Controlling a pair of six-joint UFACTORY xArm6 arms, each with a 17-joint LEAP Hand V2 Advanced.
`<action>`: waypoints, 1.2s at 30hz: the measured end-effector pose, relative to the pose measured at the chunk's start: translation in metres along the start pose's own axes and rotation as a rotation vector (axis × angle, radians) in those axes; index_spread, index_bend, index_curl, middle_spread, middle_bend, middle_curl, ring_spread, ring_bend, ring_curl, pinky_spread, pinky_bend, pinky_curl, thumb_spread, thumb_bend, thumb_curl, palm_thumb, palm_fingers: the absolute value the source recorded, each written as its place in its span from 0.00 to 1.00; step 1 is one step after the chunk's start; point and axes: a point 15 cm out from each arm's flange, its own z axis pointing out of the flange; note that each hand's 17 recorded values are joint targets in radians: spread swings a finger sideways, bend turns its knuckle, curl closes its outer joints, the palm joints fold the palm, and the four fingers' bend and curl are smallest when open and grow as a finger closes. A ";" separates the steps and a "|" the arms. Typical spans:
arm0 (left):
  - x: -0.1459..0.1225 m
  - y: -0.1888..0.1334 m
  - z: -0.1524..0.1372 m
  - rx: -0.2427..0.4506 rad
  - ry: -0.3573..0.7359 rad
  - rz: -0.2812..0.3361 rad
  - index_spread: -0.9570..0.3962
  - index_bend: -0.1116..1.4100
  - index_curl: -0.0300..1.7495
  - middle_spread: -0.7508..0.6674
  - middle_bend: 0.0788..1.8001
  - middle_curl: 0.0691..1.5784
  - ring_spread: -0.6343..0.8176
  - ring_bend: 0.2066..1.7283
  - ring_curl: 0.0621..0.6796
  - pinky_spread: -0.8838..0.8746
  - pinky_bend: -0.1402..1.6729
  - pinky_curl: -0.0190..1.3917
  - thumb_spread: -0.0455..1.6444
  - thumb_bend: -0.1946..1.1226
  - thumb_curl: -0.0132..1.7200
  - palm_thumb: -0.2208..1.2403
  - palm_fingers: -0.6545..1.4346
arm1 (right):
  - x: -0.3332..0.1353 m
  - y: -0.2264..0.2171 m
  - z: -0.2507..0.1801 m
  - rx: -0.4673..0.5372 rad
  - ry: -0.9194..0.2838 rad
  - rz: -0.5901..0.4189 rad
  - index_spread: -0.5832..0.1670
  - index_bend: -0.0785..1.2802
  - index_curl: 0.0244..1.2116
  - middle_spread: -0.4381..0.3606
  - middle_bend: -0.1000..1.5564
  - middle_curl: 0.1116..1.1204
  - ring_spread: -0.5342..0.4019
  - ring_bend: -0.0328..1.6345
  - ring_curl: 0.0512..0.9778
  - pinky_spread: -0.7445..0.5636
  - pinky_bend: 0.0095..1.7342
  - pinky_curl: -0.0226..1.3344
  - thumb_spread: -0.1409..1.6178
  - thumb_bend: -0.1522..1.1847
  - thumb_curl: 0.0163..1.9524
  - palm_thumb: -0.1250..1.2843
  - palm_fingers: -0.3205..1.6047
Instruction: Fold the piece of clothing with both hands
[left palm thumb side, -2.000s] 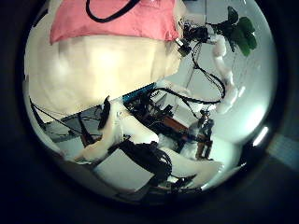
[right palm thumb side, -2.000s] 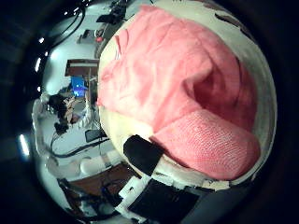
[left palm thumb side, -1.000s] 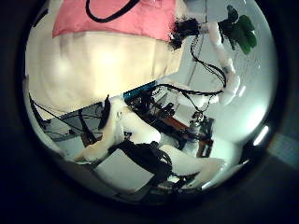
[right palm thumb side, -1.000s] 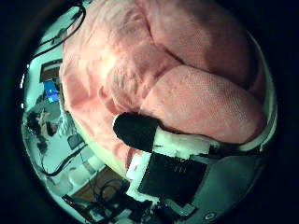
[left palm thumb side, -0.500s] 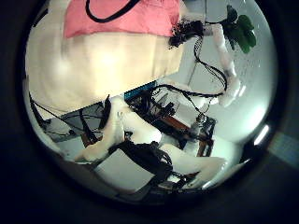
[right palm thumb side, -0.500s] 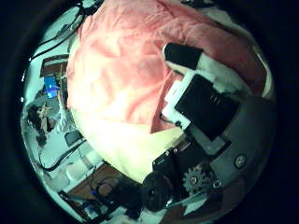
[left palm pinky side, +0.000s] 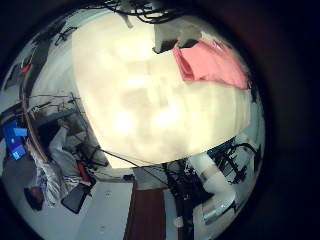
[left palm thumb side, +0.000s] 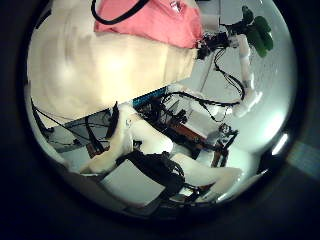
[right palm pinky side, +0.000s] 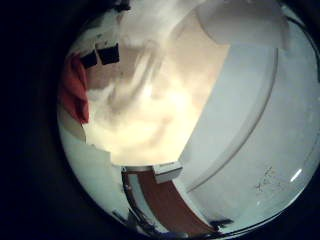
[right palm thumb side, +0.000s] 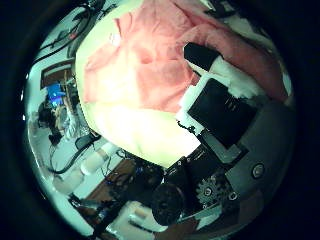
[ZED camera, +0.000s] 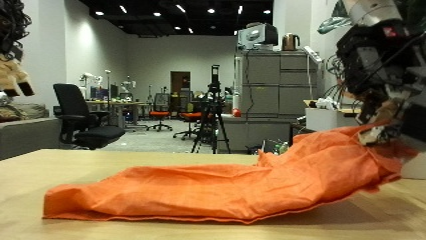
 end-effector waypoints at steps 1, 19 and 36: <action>-0.002 0.002 0.000 0.003 0.002 0.000 0.80 0.17 0.17 0.88 0.05 0.08 0.85 0.15 0.26 0.83 0.29 0.24 0.67 0.13 0.23 0.53 0.28 | 0.004 0.002 -0.017 0.014 0.004 0.006 0.52 0.93 0.60 0.42 0.85 0.59 0.40 0.88 0.57 0.42 0.78 0.45 0.57 0.23 0.41 0.88 0.79; -0.014 0.028 0.002 0.029 0.028 -0.026 0.80 0.17 0.17 0.87 0.05 0.09 0.85 0.16 0.26 0.83 0.28 0.24 0.67 0.13 0.23 0.53 0.29 | -0.207 -0.012 -0.111 0.106 0.135 -0.321 0.53 0.94 0.58 0.42 0.86 0.57 0.39 0.88 0.57 0.41 0.75 0.52 0.57 0.19 0.50 0.87 0.79; -0.012 0.048 0.012 0.019 0.027 -0.056 0.80 0.18 0.17 0.87 0.05 0.09 0.85 0.16 0.26 0.83 0.28 0.24 0.67 0.13 0.23 0.52 0.29 | -0.394 -0.137 -0.055 0.410 0.068 -0.510 0.51 0.93 0.55 0.42 0.86 0.54 0.38 0.88 0.54 0.37 0.70 0.54 0.58 0.08 0.51 0.77 0.79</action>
